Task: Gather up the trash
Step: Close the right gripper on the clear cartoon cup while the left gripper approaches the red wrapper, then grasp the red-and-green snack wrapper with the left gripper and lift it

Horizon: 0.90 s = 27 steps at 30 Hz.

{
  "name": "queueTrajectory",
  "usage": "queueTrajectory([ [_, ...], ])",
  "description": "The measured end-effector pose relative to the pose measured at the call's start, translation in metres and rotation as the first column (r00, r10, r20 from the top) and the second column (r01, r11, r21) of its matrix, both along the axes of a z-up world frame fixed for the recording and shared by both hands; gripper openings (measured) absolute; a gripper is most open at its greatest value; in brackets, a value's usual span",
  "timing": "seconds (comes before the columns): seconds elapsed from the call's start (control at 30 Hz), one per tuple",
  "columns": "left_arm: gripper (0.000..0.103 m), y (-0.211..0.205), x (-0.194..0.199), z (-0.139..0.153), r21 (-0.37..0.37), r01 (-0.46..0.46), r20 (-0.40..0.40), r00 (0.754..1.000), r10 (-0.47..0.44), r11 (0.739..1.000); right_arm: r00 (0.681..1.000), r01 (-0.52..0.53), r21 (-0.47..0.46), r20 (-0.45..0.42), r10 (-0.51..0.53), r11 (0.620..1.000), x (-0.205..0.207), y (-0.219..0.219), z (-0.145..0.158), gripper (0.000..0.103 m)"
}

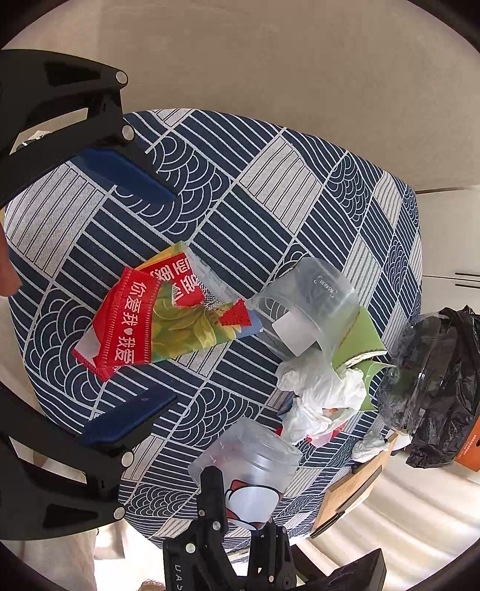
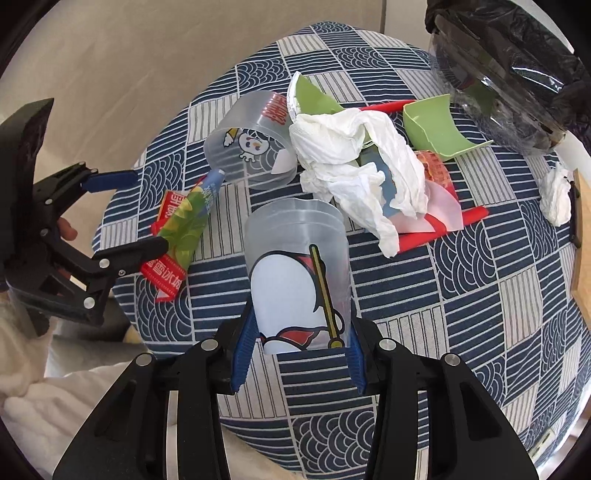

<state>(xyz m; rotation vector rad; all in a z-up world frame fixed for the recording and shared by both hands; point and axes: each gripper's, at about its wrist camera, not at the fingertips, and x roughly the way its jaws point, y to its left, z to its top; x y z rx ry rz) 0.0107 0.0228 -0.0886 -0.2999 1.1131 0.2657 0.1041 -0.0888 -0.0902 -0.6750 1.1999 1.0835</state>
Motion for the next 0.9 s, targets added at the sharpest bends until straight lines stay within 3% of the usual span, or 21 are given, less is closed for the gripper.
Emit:
queueTrajectory([
  [0.3,0.097,-0.002,0.011,-0.022,-0.016,-0.064,-0.081,0.995,0.063,0.998,0.998,0.059,0.014,-0.002,-0.059,0.998,0.023,-0.036,0.007,0.040],
  [0.43,0.097,-0.004,0.016,-0.036,0.014,-0.089,-0.155,0.984,0.090,0.996,0.997,0.082,0.027,0.004,-0.082,0.996,0.028,-0.051,0.011,0.041],
  [0.53,0.097,-0.002,0.016,-0.045,-0.012,-0.112,-0.187,0.976,0.108,0.994,0.995,0.100,0.042,-0.002,-0.100,0.994,0.031,-0.059,0.013,0.041],
  [0.63,0.098,-0.006,0.017,-0.047,0.044,-0.104,-0.192,0.975,0.111,0.994,0.993,0.114,0.059,-0.011,-0.114,0.992,0.036,-0.067,0.015,0.043],
  [0.9,0.099,-0.004,0.025,-0.046,0.035,-0.092,-0.220,0.971,0.097,0.995,0.992,0.122,0.112,-0.023,-0.120,0.986,0.044,-0.081,0.018,0.043],
])
